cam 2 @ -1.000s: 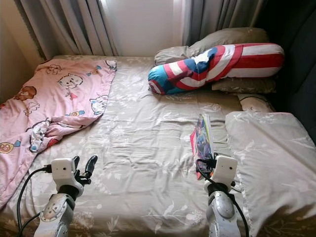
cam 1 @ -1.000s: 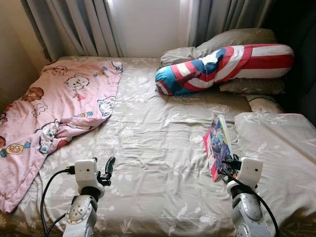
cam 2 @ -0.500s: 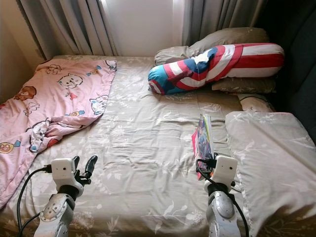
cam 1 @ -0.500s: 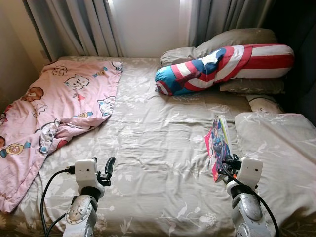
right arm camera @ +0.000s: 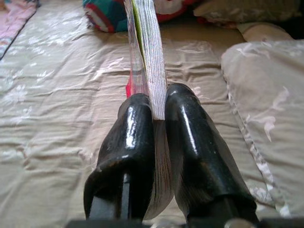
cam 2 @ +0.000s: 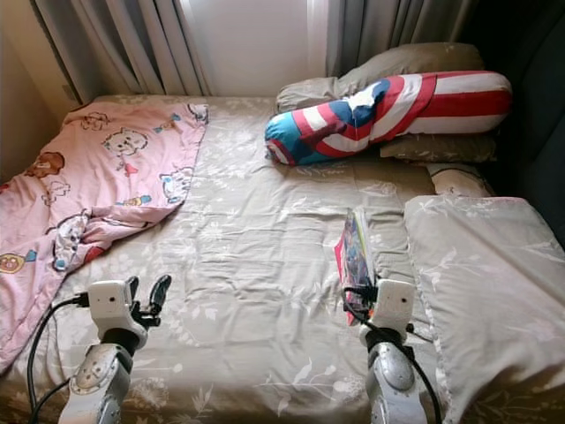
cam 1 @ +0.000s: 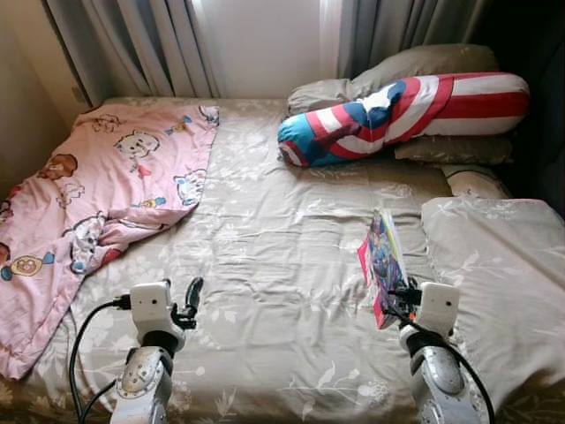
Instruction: Clean up the room
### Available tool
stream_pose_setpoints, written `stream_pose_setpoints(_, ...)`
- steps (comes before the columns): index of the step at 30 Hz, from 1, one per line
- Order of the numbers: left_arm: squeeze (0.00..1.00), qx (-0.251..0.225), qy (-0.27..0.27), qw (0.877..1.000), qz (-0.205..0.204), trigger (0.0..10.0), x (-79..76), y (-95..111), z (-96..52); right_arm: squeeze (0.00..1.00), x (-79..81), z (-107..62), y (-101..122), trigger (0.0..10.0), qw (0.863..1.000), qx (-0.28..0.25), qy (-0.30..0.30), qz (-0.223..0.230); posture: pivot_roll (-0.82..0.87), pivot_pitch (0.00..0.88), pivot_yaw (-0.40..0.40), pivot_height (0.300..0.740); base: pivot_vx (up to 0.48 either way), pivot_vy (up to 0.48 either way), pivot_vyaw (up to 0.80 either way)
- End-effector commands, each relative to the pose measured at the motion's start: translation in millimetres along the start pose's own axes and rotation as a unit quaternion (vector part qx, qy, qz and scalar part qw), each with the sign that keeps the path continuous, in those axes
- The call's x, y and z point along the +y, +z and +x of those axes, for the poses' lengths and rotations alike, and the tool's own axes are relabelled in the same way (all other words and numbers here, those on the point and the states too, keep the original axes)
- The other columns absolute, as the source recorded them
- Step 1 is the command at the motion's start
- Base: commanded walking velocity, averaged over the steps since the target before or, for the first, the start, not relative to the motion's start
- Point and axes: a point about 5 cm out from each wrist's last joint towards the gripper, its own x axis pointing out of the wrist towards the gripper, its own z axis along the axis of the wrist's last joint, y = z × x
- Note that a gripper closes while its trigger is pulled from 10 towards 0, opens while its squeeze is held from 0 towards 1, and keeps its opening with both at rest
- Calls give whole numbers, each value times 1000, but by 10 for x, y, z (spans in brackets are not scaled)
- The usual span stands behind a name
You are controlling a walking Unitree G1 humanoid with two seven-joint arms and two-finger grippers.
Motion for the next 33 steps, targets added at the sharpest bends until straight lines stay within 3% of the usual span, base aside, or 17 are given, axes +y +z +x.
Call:
stream_pose_setpoints(1, 0, -1, 7, 1000, -4, 10000, 9, 15, 0, 0, 30, 54, 174, 10000, 999, -42, 14, -14, -34, 54, -18, 740, 0, 0, 0)
stream_pose_setpoints(12, 0, -2, 4, 1000, -4, 10000, -41, -3, 1, 0, -34, 93, 232, 10000, 999, -42, 10, -32, -35, 52, -29, 740, 0, 0, 0)
stream_pose_setpoints(21, 0, -3, 1, 1000, 1, 10000, -25, 16, 14, 0, -15, 73, 231, 10000, 998, -53, 5, -29, -38, 50, -20, 684, 0, 0, 0)
stream_pose_setpoints(33, 0, -3, -4, 1000, 0, 10000, -45, 12, 12, 0, -13, 71, 226, 10000, 998, -55, 4, -28, -36, 37, -18, 684, 0, 0, 0)
